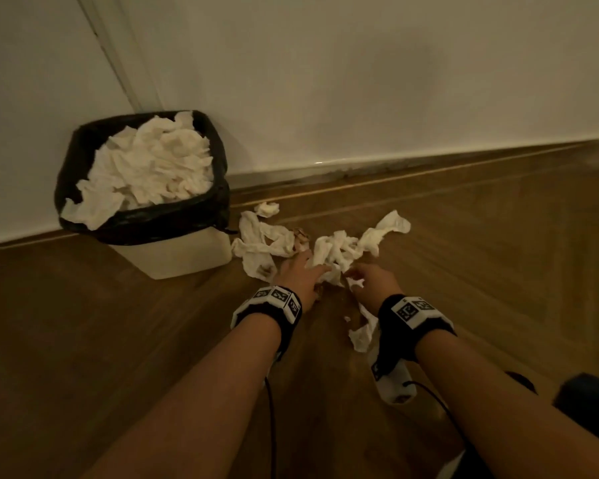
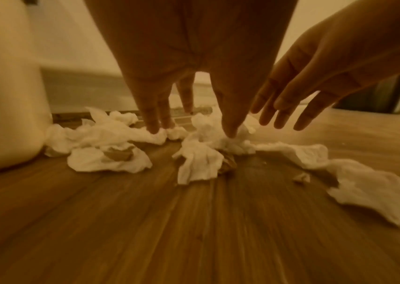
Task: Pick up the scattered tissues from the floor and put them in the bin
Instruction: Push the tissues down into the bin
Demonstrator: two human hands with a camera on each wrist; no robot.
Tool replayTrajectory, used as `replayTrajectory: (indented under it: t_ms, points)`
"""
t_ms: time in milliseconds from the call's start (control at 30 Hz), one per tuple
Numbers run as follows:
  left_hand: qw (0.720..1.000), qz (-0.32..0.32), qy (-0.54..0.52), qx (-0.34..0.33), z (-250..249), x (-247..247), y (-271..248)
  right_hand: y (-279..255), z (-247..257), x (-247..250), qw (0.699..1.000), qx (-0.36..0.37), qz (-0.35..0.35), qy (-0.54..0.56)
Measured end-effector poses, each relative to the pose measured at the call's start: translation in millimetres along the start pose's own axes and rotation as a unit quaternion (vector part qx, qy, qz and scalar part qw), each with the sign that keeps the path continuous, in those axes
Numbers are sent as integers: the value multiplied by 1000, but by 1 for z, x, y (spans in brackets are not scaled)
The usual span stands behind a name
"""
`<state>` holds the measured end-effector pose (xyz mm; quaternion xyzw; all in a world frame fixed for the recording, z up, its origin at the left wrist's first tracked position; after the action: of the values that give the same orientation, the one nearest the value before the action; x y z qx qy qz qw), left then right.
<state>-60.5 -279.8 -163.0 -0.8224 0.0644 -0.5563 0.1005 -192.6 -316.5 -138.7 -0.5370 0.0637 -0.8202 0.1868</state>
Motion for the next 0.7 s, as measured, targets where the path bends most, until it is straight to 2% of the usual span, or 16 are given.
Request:
replayTrajectory:
  t_ms: [100,300,400,533,700]
  points:
    - [999,32,4,18,0,-24,2,-12,-14,-17,995,37,42,-80]
    - [999,14,21,26,-10,-34,3,-47,-37,-54,981,97,113,-122]
    - [999,29,30,32,-11,-34,3,-64,-50,-74,969,124,149,-153]
    - [994,46,100,21,-15,-29,7,-72,-53,-82,960,167,118,-190]
    - [995,47,85,32,-16,-22,8,-68,-38,-73,960,200,70,-184]
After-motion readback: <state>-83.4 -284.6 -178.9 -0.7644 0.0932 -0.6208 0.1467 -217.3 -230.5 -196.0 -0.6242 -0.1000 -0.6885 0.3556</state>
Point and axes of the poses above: each hand's wrist, its own y-axis towards the middle knuckle, its own x-axis out of the back of the hand, z = x × y, the point moved 8 cm from there along y, towards the middle knuckle, and after that the axes turned 9 degrees about -z, right-handed, at the moved point
